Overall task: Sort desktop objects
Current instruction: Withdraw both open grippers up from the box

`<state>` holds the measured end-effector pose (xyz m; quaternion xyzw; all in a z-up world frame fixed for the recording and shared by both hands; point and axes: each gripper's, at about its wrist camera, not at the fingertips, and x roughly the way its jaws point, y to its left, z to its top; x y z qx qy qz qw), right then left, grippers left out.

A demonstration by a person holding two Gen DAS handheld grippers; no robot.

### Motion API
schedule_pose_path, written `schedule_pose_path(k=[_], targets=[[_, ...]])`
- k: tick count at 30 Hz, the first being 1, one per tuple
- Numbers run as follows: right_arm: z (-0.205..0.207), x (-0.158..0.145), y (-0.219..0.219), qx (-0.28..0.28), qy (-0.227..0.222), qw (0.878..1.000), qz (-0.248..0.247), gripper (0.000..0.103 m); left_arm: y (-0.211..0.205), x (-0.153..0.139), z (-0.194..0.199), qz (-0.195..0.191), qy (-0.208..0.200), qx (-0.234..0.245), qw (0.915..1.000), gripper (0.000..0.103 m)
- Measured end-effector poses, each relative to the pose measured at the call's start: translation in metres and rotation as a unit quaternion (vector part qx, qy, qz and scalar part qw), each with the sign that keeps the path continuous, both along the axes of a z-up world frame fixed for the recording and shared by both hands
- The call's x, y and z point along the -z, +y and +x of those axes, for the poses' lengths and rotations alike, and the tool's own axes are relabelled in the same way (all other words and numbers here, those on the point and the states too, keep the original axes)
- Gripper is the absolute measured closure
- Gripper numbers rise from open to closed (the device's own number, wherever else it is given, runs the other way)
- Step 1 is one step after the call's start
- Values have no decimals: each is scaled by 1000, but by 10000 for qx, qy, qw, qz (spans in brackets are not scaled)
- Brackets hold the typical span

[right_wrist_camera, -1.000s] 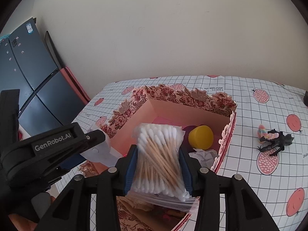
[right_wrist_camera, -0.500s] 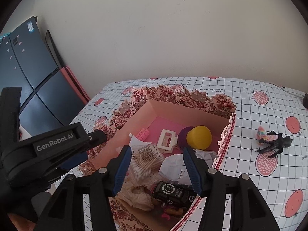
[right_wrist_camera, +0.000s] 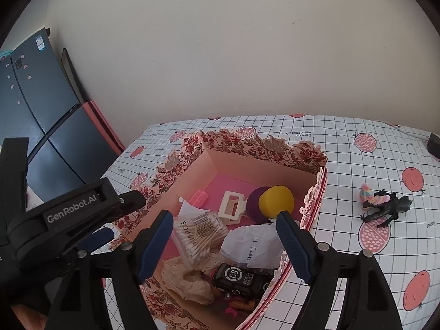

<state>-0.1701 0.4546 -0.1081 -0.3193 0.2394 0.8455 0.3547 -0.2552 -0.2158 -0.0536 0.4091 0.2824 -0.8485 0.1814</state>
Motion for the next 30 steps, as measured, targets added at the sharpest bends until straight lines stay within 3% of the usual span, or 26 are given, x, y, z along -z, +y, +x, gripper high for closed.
schedule_pose_path(k=[6, 9, 21, 30], targets=[[4, -1, 3, 30, 43, 10000, 35, 2, 0, -1, 0, -19, -23, -55, 10000, 19], [6, -2, 4, 29, 41, 10000, 33, 0, -1, -1, -1, -54, -47, -82, 9999, 19], [26, -11, 16, 134, -30, 9999, -7, 0, 10, -17, 3, -136, 198, -99, 9997, 19], [71, -44, 37, 436, 89, 9988, 195, 0, 52, -49, 3, -236, 864, 285, 9956, 19]])
